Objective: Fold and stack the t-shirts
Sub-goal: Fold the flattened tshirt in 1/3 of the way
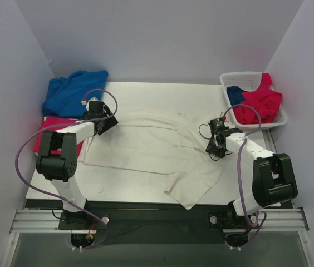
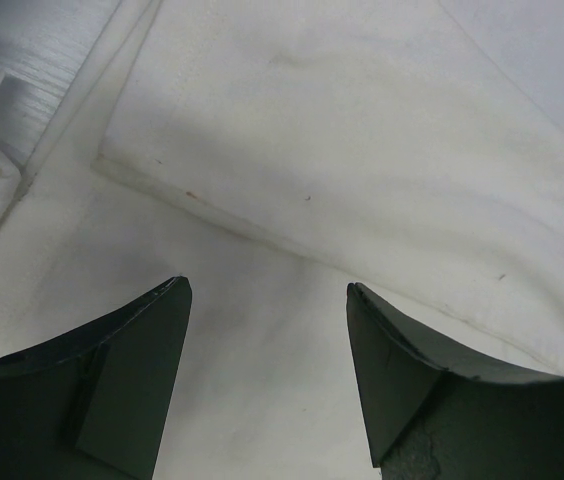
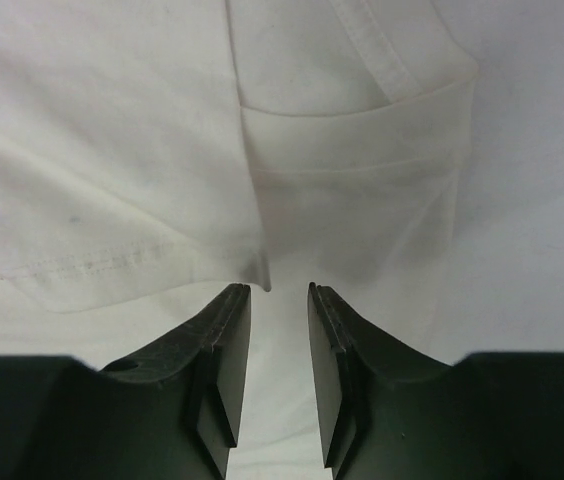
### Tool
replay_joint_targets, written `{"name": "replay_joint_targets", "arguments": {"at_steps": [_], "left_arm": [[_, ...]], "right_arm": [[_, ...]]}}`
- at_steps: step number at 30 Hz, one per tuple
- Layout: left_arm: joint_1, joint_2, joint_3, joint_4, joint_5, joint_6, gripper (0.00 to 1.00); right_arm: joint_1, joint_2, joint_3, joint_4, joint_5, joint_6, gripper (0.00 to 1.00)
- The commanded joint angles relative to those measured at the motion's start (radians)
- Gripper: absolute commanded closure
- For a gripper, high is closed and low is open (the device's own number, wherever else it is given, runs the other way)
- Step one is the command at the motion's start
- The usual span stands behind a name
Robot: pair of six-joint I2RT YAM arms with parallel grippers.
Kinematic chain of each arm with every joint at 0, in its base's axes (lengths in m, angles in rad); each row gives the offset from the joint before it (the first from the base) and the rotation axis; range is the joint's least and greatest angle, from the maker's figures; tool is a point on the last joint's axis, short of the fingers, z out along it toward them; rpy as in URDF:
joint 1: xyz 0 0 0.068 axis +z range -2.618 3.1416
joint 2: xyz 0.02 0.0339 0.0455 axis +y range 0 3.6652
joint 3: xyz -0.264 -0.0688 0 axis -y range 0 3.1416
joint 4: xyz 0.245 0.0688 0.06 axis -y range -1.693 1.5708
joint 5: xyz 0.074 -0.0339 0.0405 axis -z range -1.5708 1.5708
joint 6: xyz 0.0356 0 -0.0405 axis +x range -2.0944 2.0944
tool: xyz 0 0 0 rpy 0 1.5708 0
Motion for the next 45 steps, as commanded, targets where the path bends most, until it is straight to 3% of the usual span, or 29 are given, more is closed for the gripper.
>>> {"name": "replay_joint_targets", "arguments": {"at_steps": [1, 8, 16, 24, 34, 39, 45], "left_arm": [[0.003, -0.071, -0.011, 0.037, 0.016, 0.006, 0.26], [-0.068, -0.09, -0.022, 0.091, 0.061, -0.012, 0.26], [-0.094, -0.07, -0.025, 0.106, 0.075, -0.03, 0.26], [-0.086, -0.073, -0.025, 0.086, 0.07, -0.023, 0.26], [-0.076, -0.064, -0.02, 0.086, 0.07, -0.023, 0.26], [-0.073, -0.061, -0.02, 0.085, 0.072, -0.023, 0.26], [-0.071, -0.062, -0.024, 0.085, 0.07, -0.024, 0.26]], "right_arm": [[0.046, -0.034, 0.01, -0.034, 0.074, 0.043, 0.69], [0.189, 0.021, 0.107, -0.03, 0.135, 0.014, 0.69], [0.348, 0.243, 0.323, -0.005, 0.166, -0.153, 0.72], [0.353, 0.409, 0.458, -0.005, 0.154, -0.206, 0.75], [0.355, 0.452, 0.475, -0.017, 0.114, -0.218, 0.79], [0.355, 0.454, 0.472, -0.026, 0.106, -0.219, 0.87], [0.358, 0.446, 0.469, -0.034, 0.105, -0.218, 0.81]]}}
